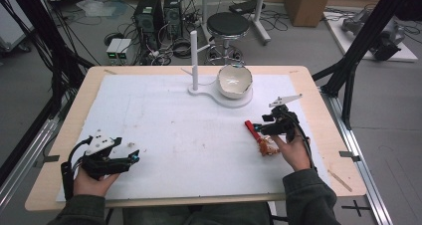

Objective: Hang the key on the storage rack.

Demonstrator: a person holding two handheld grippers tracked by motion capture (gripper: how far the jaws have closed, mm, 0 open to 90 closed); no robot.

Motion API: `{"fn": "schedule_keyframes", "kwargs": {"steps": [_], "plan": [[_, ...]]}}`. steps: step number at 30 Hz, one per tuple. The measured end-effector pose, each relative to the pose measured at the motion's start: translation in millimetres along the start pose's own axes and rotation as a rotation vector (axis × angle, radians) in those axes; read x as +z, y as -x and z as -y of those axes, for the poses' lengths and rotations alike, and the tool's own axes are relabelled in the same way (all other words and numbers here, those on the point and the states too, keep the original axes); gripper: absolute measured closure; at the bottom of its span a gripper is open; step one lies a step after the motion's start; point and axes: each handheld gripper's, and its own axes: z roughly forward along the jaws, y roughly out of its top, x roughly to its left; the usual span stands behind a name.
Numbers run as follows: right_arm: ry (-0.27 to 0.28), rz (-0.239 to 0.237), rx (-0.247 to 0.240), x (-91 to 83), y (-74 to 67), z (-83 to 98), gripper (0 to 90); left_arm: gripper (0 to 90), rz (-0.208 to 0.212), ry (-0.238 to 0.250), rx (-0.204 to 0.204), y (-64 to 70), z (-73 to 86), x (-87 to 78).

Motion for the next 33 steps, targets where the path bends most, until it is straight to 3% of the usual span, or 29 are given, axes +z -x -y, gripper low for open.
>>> {"fn": "schedule_keyframes", "kwargs": {"steps": [8, 13, 33], "plan": [[-0.046, 0.005, 0.015, 9.6, 0.3, 2.3, 45.2, 24.5, 0.001, 0.000, 0.001, 0.3, -0.2, 0.5], [-0.103, 0.013, 0.017, 19.8, -0.8, 5.7, 46.1, 24.5, 0.001, 0.001, 0.001, 0.1, -0.2, 0.1], [-0.200, 0.034, 0.008, 36.4, -4.8, 8.6, 51.1, 24.5, 0.002, 0.001, 0.000, 0.5, -0.2, 0.8]]}}
